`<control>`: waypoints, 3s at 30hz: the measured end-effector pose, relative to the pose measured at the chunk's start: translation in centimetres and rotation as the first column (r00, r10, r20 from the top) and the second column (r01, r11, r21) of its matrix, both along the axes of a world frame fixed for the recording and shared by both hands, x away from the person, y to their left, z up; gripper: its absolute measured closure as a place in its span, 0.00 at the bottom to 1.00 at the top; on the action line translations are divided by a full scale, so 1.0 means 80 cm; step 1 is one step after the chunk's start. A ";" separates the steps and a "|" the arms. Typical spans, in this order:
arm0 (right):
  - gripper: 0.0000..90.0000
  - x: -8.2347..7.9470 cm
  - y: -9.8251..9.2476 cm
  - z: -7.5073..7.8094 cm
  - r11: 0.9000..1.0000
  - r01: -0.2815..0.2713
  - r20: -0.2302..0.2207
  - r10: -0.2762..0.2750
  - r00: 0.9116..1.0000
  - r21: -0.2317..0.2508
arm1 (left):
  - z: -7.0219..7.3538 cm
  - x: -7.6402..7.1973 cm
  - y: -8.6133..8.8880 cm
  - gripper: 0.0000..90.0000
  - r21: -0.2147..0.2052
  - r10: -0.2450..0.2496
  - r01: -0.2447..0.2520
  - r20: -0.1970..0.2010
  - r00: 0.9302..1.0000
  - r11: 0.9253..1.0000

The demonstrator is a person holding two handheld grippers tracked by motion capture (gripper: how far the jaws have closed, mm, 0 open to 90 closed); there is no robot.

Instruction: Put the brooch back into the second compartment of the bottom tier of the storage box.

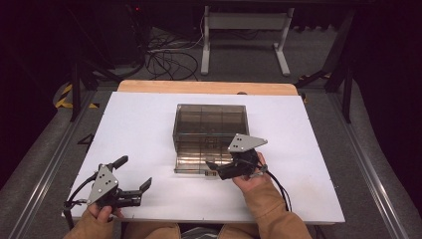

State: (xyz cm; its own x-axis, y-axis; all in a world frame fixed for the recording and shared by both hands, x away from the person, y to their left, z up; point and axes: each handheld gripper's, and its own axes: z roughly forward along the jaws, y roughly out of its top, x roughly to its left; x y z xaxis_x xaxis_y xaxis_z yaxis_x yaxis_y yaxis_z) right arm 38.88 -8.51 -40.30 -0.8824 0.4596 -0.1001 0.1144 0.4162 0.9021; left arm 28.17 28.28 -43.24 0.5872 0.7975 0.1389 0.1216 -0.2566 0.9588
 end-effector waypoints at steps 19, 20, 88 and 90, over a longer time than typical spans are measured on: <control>0.17 -0.006 -0.002 0.009 1.000 0.002 0.029 -0.002 1.000 0.003 | 0.000 0.000 0.000 0.03 -0.004 0.004 -0.004 0.001 1.000 1.000; 0.17 -0.007 -0.003 0.010 1.000 0.003 0.034 -0.003 0.999 0.005 | 0.000 0.000 0.000 0.03 -0.002 0.004 -0.004 0.001 1.000 1.000; 0.00 -0.048 -0.165 -0.043 0.966 0.246 -0.009 -0.246 0.969 0.074 | -0.006 0.004 0.001 0.03 0.007 0.010 -0.010 0.012 1.000 1.000; 0.00 -0.048 -0.168 -0.046 0.964 0.252 -0.014 -0.252 0.968 0.081 | -0.006 0.005 0.001 0.03 0.001 0.004 -0.004 0.009 1.000 1.000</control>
State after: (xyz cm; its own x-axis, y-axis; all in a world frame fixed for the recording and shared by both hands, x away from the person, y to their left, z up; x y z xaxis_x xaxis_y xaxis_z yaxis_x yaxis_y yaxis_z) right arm 35.06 -21.98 -44.00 -0.7372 0.6738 -0.0501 0.2098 0.2988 0.9310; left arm 28.54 28.40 -43.73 0.5824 0.7998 0.1451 0.1140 -0.2571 0.9596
